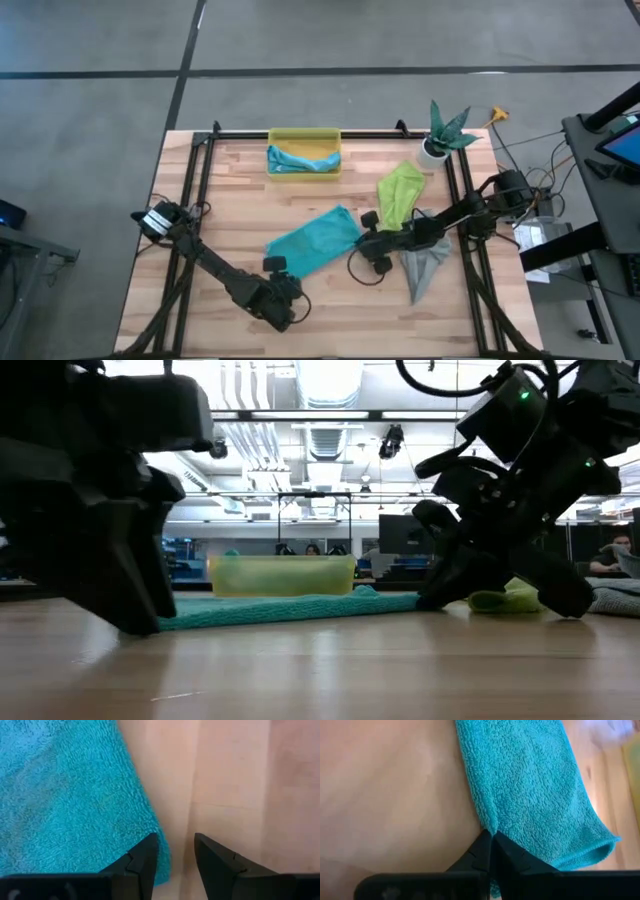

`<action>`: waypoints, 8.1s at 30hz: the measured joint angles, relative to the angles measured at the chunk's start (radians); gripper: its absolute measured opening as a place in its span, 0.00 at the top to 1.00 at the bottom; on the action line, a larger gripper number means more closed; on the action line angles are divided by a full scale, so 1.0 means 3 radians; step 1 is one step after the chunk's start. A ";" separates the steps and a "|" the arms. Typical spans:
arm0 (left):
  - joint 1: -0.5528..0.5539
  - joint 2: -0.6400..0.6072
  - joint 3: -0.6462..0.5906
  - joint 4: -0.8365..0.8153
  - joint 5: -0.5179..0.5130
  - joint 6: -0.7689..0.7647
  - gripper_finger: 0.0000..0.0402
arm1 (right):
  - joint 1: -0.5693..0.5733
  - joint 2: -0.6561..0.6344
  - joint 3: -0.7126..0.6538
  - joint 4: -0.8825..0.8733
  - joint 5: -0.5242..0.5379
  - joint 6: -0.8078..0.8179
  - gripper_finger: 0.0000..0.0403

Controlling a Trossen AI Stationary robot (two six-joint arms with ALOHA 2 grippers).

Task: Roll microfiber towels into tight, uniform cylinder then place into a basket
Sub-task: Roll the light blue towel

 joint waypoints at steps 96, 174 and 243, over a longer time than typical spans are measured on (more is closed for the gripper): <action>0.0439 0.0694 0.0692 0.1481 0.0816 0.2023 0.59 | 0.1244 -0.0338 0.0455 -0.0759 -0.0073 0.2400 0.98; 0.0610 0.0590 0.0806 0.0732 0.0881 0.1487 1.00 | 0.1244 -0.0344 0.0435 -0.1167 0.0330 0.2280 0.98; 0.0441 0.0610 0.0752 0.1015 0.1061 0.1221 1.00 | 0.0997 -0.0074 0.0495 -0.0448 0.0835 0.0632 0.65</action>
